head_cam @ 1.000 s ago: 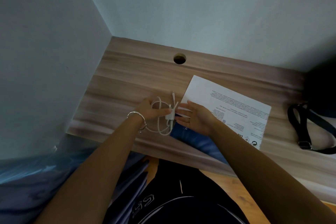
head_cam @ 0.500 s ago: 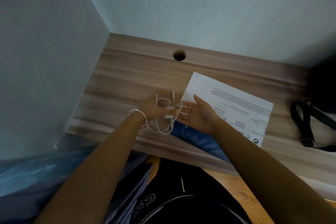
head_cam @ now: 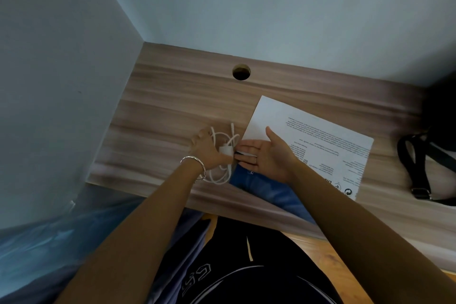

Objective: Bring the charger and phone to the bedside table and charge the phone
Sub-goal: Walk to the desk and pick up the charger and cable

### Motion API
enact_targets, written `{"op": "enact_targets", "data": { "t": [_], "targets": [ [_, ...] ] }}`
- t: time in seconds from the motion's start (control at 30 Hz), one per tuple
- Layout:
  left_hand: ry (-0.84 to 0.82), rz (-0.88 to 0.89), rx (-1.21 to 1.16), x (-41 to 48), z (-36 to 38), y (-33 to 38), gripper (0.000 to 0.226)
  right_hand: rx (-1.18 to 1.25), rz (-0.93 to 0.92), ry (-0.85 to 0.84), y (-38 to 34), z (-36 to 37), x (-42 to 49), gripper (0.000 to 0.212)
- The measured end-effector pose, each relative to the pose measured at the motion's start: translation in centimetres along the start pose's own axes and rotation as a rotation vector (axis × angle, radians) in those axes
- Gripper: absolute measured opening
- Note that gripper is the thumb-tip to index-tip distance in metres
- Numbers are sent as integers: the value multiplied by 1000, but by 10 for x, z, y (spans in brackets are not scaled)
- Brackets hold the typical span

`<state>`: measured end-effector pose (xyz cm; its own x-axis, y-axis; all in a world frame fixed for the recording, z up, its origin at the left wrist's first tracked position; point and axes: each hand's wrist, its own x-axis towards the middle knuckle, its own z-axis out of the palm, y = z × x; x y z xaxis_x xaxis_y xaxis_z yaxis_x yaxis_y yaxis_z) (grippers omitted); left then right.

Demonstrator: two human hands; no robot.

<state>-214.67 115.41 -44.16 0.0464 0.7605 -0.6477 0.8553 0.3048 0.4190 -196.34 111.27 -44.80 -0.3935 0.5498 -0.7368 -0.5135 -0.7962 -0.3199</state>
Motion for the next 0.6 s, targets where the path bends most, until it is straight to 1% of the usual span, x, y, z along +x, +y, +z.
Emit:
{"op": "enact_targets", "data": {
  "t": [0.1,0.2,0.27,0.37,0.47,0.5,0.53,0.6],
  "targets": [
    [34,-15,-79,3,7,9,91,-14,15,-1,0,-1,1,81],
    [92,-15,-64,7,9,14,76,-32,22,-9,0,-3,3,82],
    [111,7,-61,9,7,13,66,-29,26,-11,0,-5,3,83],
    [153,77,-95,6,5,11,45,-24,31,-11,-1,-6,2,84],
    [128,115,-94,7,3,8,61,-26,28,-20,-2,-7,-1,84],
    [123,113,-89,8,2,7,63,-24,26,-22,-2,-7,-1,83],
    [128,104,-88,10,0,5,61,-25,24,-24,-2,-7,-2,83],
    [155,80,-127,12,-5,2,51,-32,22,-28,-2,-7,-1,80]
  ]
}}
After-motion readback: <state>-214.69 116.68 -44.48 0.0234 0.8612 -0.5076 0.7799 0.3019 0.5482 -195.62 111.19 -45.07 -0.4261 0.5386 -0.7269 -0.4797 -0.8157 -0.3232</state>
